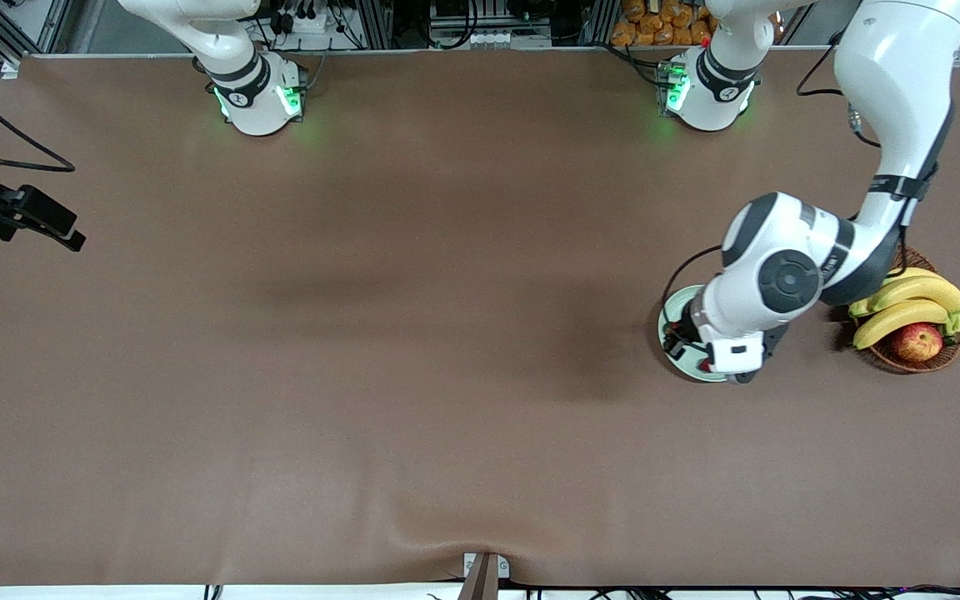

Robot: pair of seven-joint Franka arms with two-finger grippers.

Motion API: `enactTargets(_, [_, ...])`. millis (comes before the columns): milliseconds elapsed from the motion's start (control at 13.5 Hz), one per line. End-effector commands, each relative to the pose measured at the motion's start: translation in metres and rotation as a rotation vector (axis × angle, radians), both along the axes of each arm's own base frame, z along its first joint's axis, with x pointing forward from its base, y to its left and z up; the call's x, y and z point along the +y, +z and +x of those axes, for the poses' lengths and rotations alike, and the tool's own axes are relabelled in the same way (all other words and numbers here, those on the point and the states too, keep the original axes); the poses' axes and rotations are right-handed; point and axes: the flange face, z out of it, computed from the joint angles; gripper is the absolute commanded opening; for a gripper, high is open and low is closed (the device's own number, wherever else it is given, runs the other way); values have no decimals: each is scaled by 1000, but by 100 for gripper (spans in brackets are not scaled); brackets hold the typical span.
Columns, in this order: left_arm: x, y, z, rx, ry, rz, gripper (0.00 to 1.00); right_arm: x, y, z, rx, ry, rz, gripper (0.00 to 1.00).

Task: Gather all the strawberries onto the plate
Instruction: 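Carry the strawberry over the plate with the left gripper and release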

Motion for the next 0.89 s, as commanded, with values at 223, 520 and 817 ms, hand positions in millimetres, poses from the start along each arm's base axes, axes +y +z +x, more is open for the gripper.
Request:
enactTargets(223, [48, -27, 1, 43, -31, -22, 58, -1, 5, 0, -8, -2, -13, 100])
enactTargets(520, [50, -2, 0, 43, -30, 2, 100, -4, 5, -1, -2, 0, -13, 100])
enactTargets(817, [44, 77, 4, -10, -139, 10, 100, -6, 4, -1, 1, -3, -9, 100])
